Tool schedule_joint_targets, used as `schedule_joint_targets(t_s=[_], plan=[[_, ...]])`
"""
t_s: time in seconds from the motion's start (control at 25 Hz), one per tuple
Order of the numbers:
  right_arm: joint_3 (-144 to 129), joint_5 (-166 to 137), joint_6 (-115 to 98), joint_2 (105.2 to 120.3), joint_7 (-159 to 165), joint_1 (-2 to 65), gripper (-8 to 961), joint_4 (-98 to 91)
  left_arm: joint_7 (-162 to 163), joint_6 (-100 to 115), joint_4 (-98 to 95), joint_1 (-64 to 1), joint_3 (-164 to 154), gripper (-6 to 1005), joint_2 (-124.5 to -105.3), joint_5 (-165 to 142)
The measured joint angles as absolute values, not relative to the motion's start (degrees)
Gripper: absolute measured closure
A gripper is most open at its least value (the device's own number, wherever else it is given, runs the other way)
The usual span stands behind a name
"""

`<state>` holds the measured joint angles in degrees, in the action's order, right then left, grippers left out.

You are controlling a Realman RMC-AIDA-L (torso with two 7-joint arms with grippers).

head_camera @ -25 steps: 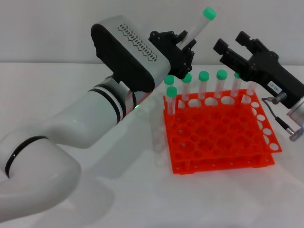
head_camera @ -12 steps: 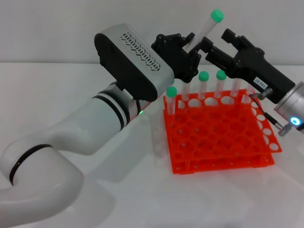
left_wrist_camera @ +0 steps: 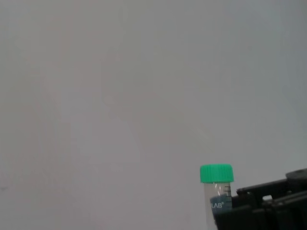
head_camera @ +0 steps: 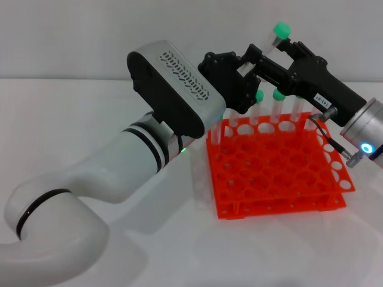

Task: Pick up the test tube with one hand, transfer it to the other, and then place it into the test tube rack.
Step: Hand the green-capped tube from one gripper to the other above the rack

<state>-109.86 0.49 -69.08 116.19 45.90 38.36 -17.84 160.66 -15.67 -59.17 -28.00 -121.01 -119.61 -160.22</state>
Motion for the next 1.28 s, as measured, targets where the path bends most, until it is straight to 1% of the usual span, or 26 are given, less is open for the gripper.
schedule_joint_targets(t_s=[0.48,0.68,0.92,1.28], plan=[[-110.79,0.5,-68.94,116.19,45.31,38.79,98,-17.85,160.54,-16.0,-58.62,-28.39,-121.95,818,-119.62,-159.6],[-111.53,0.65,-68.68,116.07,44.05,39.0,284,-17.85,160.43,-16.0,-58.53,-28.44,-121.98,818,-119.62,-159.6],[-112.15,0.43,-70.33,115.98,41.44,38.69,427,-17.84,160.44,-16.0,-58.39,-28.47,-121.99,818,-119.62,-159.61],[-112.23,-0.11,-70.95,115.89,40.14,38.98,556,-17.83,160.25,-16.0,-58.35,-28.48,-122.71,818,-119.61,-159.56]])
